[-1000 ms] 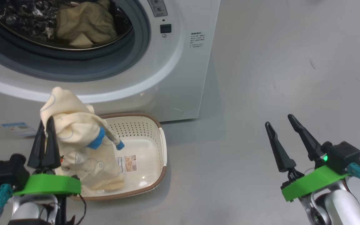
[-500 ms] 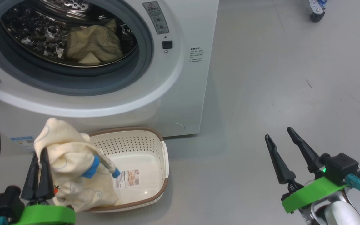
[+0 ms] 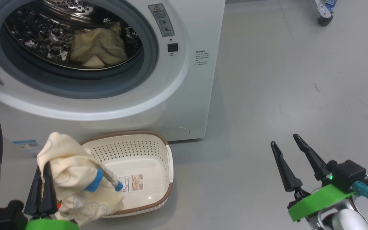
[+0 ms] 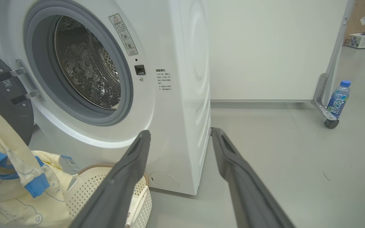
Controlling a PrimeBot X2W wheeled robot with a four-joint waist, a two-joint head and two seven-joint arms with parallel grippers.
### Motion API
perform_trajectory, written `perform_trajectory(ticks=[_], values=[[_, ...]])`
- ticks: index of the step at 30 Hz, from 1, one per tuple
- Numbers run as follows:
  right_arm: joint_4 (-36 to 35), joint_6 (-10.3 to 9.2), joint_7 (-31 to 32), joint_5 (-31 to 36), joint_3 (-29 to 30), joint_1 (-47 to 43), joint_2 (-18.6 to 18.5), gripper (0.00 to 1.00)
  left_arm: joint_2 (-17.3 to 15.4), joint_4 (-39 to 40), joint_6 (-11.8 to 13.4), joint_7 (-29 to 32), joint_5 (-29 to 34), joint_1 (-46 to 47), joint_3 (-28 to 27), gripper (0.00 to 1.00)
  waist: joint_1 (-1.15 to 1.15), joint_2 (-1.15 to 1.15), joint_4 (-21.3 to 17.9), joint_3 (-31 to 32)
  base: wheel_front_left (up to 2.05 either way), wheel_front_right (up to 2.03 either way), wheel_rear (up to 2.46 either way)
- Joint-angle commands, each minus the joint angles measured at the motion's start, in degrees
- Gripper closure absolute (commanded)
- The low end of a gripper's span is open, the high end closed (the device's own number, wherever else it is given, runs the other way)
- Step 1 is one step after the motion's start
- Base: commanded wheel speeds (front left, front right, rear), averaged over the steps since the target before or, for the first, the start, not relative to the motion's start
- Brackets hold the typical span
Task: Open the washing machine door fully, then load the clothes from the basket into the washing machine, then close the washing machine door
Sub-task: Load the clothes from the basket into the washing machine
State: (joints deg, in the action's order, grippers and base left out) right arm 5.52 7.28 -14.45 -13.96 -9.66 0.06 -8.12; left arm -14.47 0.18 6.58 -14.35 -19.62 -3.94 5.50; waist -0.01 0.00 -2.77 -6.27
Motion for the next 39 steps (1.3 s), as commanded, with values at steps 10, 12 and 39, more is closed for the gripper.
perform_trajectory(ticks=[10,12,39], values=[[-2.5,0.21,-0.5,-0.2,-0.8,1.0,-0.7,0.0,-0.1,1.9,-0.9,-0.6,0.8,3.1,-3.0,1.0,0.01,0.0,0.1,-2.3,0.0,0.0,0.0],[-2.6,0.21,-0.5,-0.3,-0.7,1.2,-0.7,0.0,0.1,1.9,-1.0,-0.6,0.8,3.7,-3.2,1.0,0.01,0.0,0.1,-3.1,0.0,0.0,0.0],[-3.3,0.21,-0.5,-0.7,-1.7,7.3,-0.1,0.0,-2.0,-8.2,-5.1,0.5,-0.1,23.6,-2.1,1.0,0.01,0.0,-2.8,-17.3,0.0,0.0,0.0]])
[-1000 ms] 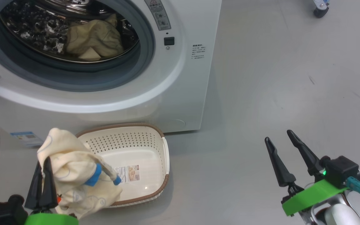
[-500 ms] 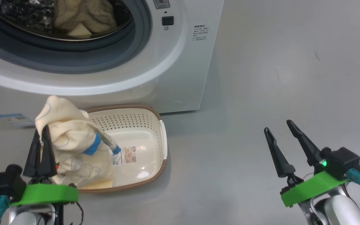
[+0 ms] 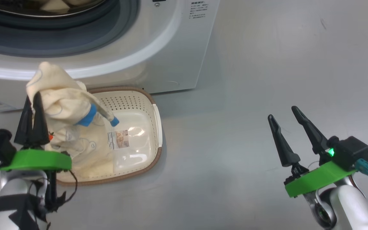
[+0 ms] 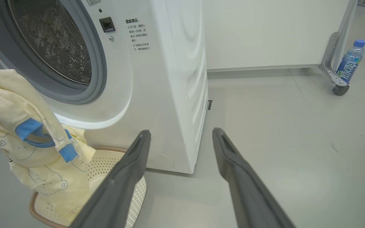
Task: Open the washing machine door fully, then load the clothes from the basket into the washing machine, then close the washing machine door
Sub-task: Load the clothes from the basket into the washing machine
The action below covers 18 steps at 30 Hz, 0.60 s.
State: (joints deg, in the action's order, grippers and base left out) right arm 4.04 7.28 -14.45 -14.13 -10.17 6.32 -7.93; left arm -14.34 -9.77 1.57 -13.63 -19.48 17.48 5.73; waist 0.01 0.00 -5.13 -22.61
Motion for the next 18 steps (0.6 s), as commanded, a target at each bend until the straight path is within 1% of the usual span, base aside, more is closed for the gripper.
perform_trajectory(ticks=[1,7,13,18], values=[[-1.8,0.21,-0.5,-0.5,-1.3,1.4,-0.3,0.0,-2.5,0.9,-0.3,0.3,-0.3,3.4,-2.3,1.0,-0.01,0.0,-0.7,-1.5,0.0,0.0,0.0],[-1.5,0.21,-0.5,-0.7,-2.2,3.1,-0.1,0.0,-4.9,-3.2,-1.6,2.9,-0.5,11.6,-2.3,1.0,-0.01,0.0,-2.2,-3.6,0.0,0.0,0.0],[-1.0,0.21,-0.5,-1.1,-2.9,4.1,0.2,0.0,-7.6,-8.8,-3.7,6.9,-0.7,20.1,-1.6,1.0,-0.01,0.0,-3.9,-4.6,0.0,0.0,0.0],[-0.8,0.21,-0.5,-1.4,-3.2,4.5,0.4,0.0,-9.0,-12.8,-4.5,9.9,-1.1,26.4,-1.3,1.0,-0.01,0.0,-5.2,-5.3,0.0,0.0,0.0]])
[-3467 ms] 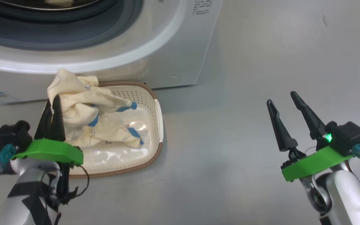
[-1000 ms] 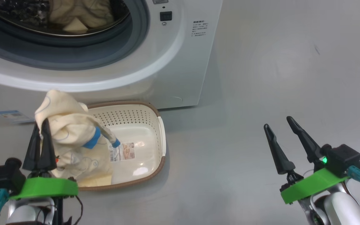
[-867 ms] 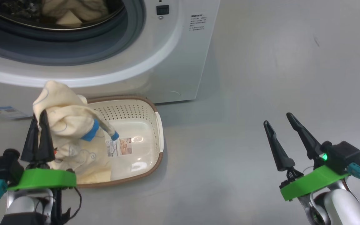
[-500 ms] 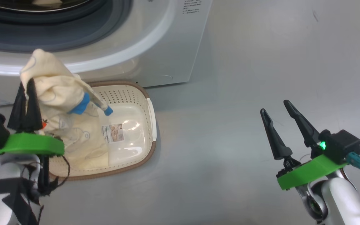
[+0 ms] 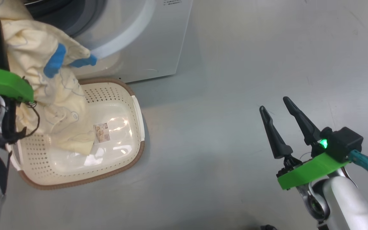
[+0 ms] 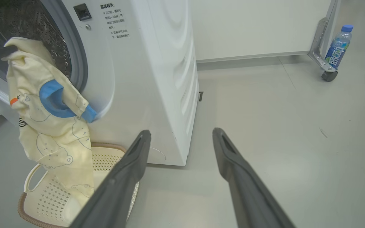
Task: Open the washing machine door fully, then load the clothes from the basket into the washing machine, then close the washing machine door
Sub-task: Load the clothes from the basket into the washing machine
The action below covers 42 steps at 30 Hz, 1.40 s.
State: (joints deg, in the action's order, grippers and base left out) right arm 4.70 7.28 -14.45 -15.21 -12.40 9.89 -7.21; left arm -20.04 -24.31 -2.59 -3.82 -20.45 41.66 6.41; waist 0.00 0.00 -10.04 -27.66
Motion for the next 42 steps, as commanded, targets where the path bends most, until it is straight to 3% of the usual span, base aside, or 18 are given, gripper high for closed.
perform_trajectory(ticks=[1,14,28,32,38,42], values=[[-1.4,0.21,-0.5,-0.4,-1.1,1.0,-0.3,0.0,-3.7,0.9,-0.5,0.8,0.0,3.4,-1.8,1.0,0.0,0.0,-0.4,-0.4,0.0,0.0,0.0],[-1.5,0.21,-0.5,-1.2,-1.9,2.2,-0.2,0.0,-6.8,-8.4,-2.1,6.0,0.3,20.3,-0.1,1.0,0.0,0.0,-3.1,-5.8,0.0,0.0,0.0],[-2.2,0.21,-0.5,-1.6,-2.8,2.8,0.6,0.0,-5.9,-16.6,-2.6,7.5,1.9,36.3,3.2,1.0,0.0,0.0,-4.0,-15.0,0.0,0.0,0.0],[-2.1,0.21,-0.5,-1.7,-3.4,3.0,1.0,0.0,-5.8,-19.2,-2.0,4.4,3.5,40.2,4.2,1.0,0.0,0.0,-4.1,-16.7,0.0,0.0,0.0],[-2.2,0.21,-0.5,-2.0,-4.4,3.4,1.4,0.0,-6.5,-20.7,-0.7,-6.9,8.3,44.1,7.2,1.0,0.0,0.0,-4.5,-17.8,0.0,0.0,0.0],[-2.1,0.21,-0.5,-2.1,-5.0,3.5,1.5,0.0,-6.8,-20.0,-0.3,-10.6,10.7,46.6,8.6,1.0,0.0,0.0,-4.8,-18.2,0.0,0.0,0.0]])
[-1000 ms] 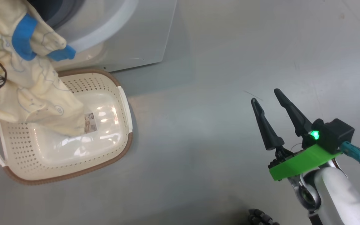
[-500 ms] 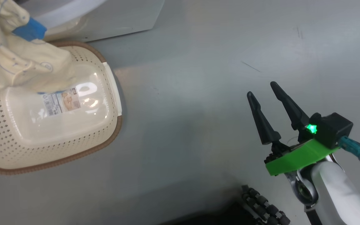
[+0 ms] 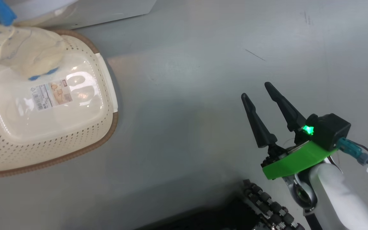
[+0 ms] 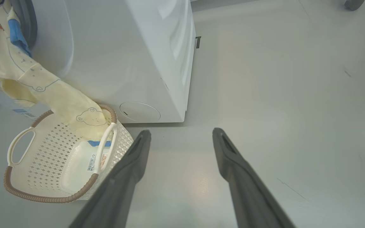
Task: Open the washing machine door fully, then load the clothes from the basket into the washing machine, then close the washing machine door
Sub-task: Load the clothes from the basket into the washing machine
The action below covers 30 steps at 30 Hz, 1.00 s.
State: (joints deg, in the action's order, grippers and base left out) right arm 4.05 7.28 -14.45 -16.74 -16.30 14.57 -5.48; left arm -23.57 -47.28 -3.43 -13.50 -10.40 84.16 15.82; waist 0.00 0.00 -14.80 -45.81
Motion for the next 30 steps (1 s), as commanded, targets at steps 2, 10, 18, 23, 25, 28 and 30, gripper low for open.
perform_trajectory(ticks=[2,10,18,23,25,28,30], values=[[-1.4,0.21,-0.5,-0.6,-1.3,-1.2,-0.2,0.0,-3.6,4.0,0.7,-1.3,1.5,4.9,-0.5,1.0,0.0,0.0,-0.2,-0.1,0.0,0.0,0.0],[-1.0,0.21,-0.5,-0.8,-1.7,-0.5,-0.1,0.0,-3.1,3.6,0.2,-1.5,0.1,3.6,-2.1,1.0,0.0,0.0,-0.3,-0.6,0.0,0.0,0.0],[-0.5,0.21,-0.5,-0.7,-1.2,-0.3,-0.4,0.0,-1.0,-4.3,-0.2,-1.2,-2.5,2.7,-3.0,0.0,0.0,0.0,0.7,0.9,0.0,0.0,0.0],[-0.4,0.21,-0.5,-0.5,-1.1,-0.3,-0.6,0.0,0.2,-8.0,-0.4,-1.2,-3.6,2.1,-3.1,0.0,0.0,0.0,1.4,2.2,0.0,0.0,0.0],[-0.3,0.21,-0.5,-0.5,-1.1,-0.3,-0.6,0.0,0.6,-8.9,-0.4,-1.3,-3.8,1.7,-2.9,0.0,0.0,0.0,1.7,2.7,0.0,0.0,0.0],[-0.1,0.21,-0.5,-0.6,-1.0,-0.2,-0.7,0.0,1.2,-10.5,-0.4,-1.3,-4.3,1.2,-2.9,0.0,0.0,0.0,1.9,3.6,0.0,0.0,0.0],[-0.1,0.21,-0.5,-0.6,-0.8,-0.2,-0.8,0.0,1.5,-11.4,-0.5,-1.3,-4.6,0.9,-2.9,0.0,0.0,0.0,2.0,4.2,0.0,0.0,0.0]])
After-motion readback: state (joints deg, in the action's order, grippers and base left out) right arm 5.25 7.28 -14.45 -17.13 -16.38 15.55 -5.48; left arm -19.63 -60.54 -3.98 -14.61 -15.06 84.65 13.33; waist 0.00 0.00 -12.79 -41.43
